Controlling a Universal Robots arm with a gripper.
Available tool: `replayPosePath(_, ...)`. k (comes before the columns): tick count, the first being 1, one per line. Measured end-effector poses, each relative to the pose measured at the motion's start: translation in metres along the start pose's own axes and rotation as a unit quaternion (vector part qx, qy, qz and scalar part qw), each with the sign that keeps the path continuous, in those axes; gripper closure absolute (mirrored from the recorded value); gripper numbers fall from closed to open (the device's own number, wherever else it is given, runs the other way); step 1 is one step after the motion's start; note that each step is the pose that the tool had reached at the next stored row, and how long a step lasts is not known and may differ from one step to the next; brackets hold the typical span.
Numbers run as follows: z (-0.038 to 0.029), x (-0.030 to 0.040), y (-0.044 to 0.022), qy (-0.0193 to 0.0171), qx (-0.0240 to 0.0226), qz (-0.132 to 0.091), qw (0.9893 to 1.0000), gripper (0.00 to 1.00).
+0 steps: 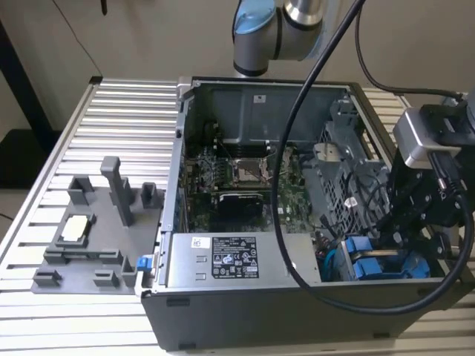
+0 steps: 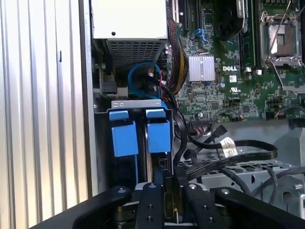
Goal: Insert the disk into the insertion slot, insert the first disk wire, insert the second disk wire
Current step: 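Insert the second disk wire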
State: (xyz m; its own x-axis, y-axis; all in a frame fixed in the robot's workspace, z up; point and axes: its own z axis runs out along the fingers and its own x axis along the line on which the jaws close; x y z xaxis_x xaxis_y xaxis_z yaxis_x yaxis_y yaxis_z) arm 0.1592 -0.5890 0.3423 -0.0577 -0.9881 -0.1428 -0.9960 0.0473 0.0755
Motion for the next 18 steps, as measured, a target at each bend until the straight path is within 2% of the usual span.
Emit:
replayPosePath(2,-0.0042,-0.0006,0.0001,0.0002,-0.0024,0.000,1.0000,0.76)
replayPosePath(6,-0.0061,-0.0008,-0.0001,0.0003,-0.0034,0.001,1.0000,0.76)
replayPosePath(10,-0.0174,-0.0025,0.0008,0.0002,-0.0064,0.001,1.0000,0.76)
replayPosePath(14,-0.0215,-0.0030,0.0010,-0.0005,-0.0070,0.001,1.0000,0.76)
replayPosePath(18,-0.0223,-0.0031,0.0011,-0.0008,-0.0071,0.001,1.0000,0.76)
